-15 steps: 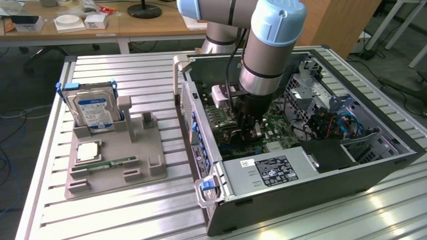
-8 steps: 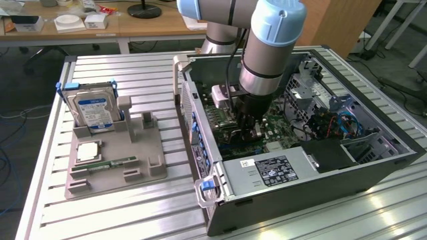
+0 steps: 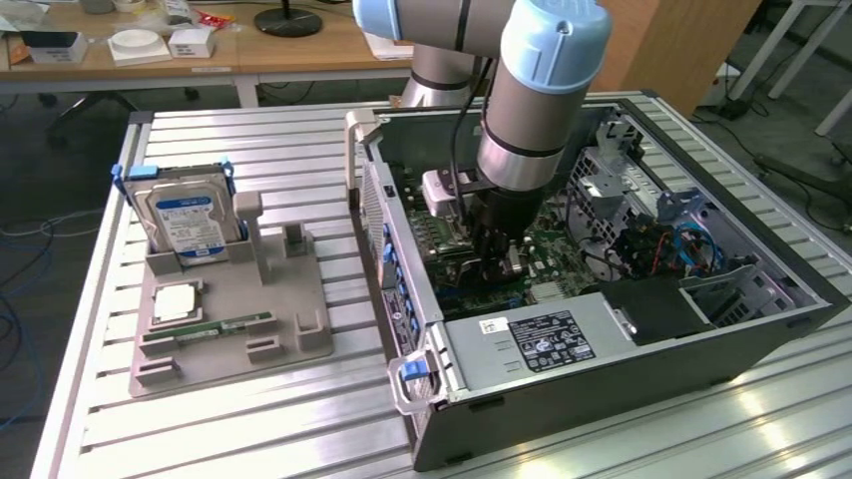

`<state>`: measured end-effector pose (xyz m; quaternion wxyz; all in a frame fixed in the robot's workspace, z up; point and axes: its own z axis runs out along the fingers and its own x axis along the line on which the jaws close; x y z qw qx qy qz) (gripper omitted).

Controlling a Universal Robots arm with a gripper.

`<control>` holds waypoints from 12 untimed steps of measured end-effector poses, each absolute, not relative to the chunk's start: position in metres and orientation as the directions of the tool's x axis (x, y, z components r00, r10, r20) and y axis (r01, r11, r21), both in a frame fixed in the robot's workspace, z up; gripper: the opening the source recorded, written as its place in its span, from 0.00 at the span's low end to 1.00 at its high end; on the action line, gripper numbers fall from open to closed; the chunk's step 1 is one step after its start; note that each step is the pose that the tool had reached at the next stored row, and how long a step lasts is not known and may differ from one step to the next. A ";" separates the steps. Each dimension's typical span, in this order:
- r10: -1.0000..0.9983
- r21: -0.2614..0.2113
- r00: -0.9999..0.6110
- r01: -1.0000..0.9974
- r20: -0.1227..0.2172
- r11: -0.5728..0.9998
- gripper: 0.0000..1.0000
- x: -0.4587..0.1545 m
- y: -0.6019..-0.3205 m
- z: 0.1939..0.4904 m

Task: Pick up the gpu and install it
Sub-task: 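Insert the gpu into the slot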

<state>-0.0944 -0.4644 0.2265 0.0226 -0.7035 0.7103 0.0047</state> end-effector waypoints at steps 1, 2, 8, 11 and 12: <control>-0.999 -0.025 -0.009 -1.000 -0.039 0.010 0.27 -0.094 -0.464 0.227; -0.999 -0.025 -0.009 -1.000 -0.039 0.010 0.27 -0.094 -0.464 0.227; -0.999 -0.026 -0.009 -1.000 -0.039 0.010 0.34 -0.094 -0.464 0.229; -0.999 -0.027 -0.009 -1.000 -0.039 0.010 0.34 -0.094 -0.464 0.236; -0.999 -0.028 -0.009 -1.000 -0.039 0.010 0.34 -0.094 -0.464 0.239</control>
